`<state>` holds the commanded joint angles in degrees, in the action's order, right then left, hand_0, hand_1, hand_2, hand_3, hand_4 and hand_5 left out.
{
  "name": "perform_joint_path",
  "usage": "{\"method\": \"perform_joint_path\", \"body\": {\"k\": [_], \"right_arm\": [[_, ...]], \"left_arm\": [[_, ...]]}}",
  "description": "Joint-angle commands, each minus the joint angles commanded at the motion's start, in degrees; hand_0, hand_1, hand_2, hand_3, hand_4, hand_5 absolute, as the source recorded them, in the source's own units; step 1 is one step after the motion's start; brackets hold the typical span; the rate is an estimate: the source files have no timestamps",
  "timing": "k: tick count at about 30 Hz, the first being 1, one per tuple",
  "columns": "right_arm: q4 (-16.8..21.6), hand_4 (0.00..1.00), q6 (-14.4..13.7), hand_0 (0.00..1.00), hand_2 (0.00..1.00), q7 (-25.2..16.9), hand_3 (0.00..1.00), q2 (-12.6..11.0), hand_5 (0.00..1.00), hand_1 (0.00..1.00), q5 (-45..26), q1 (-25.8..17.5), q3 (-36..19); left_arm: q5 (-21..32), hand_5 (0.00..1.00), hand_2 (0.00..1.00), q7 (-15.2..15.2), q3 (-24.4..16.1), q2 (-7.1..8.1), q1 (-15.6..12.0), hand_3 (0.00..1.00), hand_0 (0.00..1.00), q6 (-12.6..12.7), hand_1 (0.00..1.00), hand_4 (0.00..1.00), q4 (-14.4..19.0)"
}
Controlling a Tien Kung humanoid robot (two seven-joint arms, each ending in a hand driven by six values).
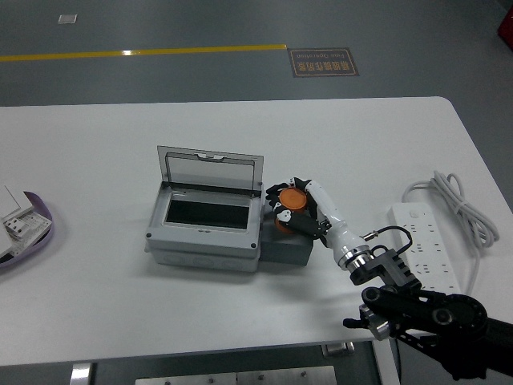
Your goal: Pick up the cylinder from the cube,place it in the box,flap close box
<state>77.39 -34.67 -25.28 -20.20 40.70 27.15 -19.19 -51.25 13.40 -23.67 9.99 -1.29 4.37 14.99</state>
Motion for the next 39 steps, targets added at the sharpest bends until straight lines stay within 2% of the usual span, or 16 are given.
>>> {"method": "perform_joint_path", "body": {"k": [6, 7, 9, 14, 19, 23, 26, 30, 31, 36, 37, 39], "right_arm": [[0.8, 0.002, -1.8, 0.405, 0.39, -1.1, 0.36, 0.0, 0.002, 0.4, 0.3, -0.6, -0.9], [1.0, 0.002, -2.2, 0.388, 0.337, -1.2, 0.315, 0.0, 0.002, 0.364, 0.4, -0.8, -1.3], [1.9, 0.002, -2.3, 0.388, 0.337, -1.1, 0.315, 0.1, 0.002, 0.364, 1.3, -1.1, -2.3], [4.8, 0.002, -2.3, 0.378, 0.324, 1.8, 0.295, 0.6, 0.002, 0.349, 6.5, -1.2, -4.3], [8.2, 0.002, -2.3, 0.372, 0.317, 9.1, 0.291, 1.8, 0.002, 0.344, 15.3, 0.8, -5.2], [11.6, 0.002, -2.3, 0.372, 0.317, 17.5, 0.291, 3.1, 0.002, 0.344, 24.6, 4.3, -5.2], [12.4, 0.002, -2.3, 0.344, 0.312, 23.4, 0.281, 4.8, 0.002, 0.337, 31.1, 7.4, -4.4], [11.5, 0.002, -1.5, 0.344, 0.312, 30.9, 0.281, 7.7, 0.002, 0.337, 38.8, 11.4, -1.7], [11.1, 0.002, -1.2, 0.26, 0.325, 32.6, 0.285, 8.4, 0.002, 0.34, 40.4, 12.1, -1.1], [8.0, 0.002, 2.4, 0.26, 0.325, 42.9, 0.285, 12.4, 0.002, 0.34, 49.2, 16.2, 2.4], [7.3, 0.002, 3.7, 0.104, 0.372, 45.3, 0.311, 13.2, 0.002, 0.279, 51.0, 17.2, 3.0], [6.4, 0.002, 5.6, 0.104, 0.372, 49.2, 0.311, 14.2, 0.002, 0.279, 53.8, 18.5, 3.8]], "left_arm": [[0.1, 0.245, 0.567, -0.1, 0.0, -0.08, 0.0, 0.592, 0.52, 0.0, 0.562, 0.71, 0.0], [0.1, 0.246, 0.567, -0.1, 0.0, -0.1, 0.0, 0.592, 0.519, 0.1, 0.562, 0.712, 0.0], [0.0, 0.246, 0.567, -0.1, -0.1, -0.13, -0.1, 0.592, 0.519, 0.1, 0.562, 0.712, 0.0], [-0.1, 0.248, 0.566, -0.1, -0.2, -0.08, -0.1, 0.592, 0.52, 0.1, 0.562, 0.712, 0.0], [-0.4, 0.251, 0.566, 0.0, -0.5, -0.04, -0.2, 0.592, 0.519, 0.0, 0.562, 0.714, 0.0], [-0.5, 0.251, 0.566, 0.2, -0.6, -0.01, -0.3, 0.592, 0.519, -0.1, 0.562, 0.714, 0.0], [-0.7, 0.248, 0.566, 0.4, -0.7, 0.09, -0.3, 0.593, 0.521, -0.2, 0.563, 0.712, 0.0], [-0.8, 0.248, 0.566, 0.5, -0.8, 0.29, -0.3, 0.593, 0.521, -0.2, 0.563, 0.712, 0.1], [-0.9, 0.251, 0.566, 0.5, -0.8, 0.34, -0.3, 0.592, 0.519, -0.2, 0.562, 0.714, 0.1], [-1.3, 0.251, 0.566, 0.6, -1.0, 0.69, -0.1, 0.592, 0.519, -0.4, 0.562, 0.714, 0.1], [-1.4, 0.252, 0.567, 0.7, -1.1, 0.77, -0.1, 0.593, 0.52, -0.4, 0.562, 0.715, 0.1], [-1.6, 0.252, 0.567, 0.7, -1.2, 0.88, 0.0, 0.593, 0.52, -0.5, 0.562, 0.715, 0.1]]}}
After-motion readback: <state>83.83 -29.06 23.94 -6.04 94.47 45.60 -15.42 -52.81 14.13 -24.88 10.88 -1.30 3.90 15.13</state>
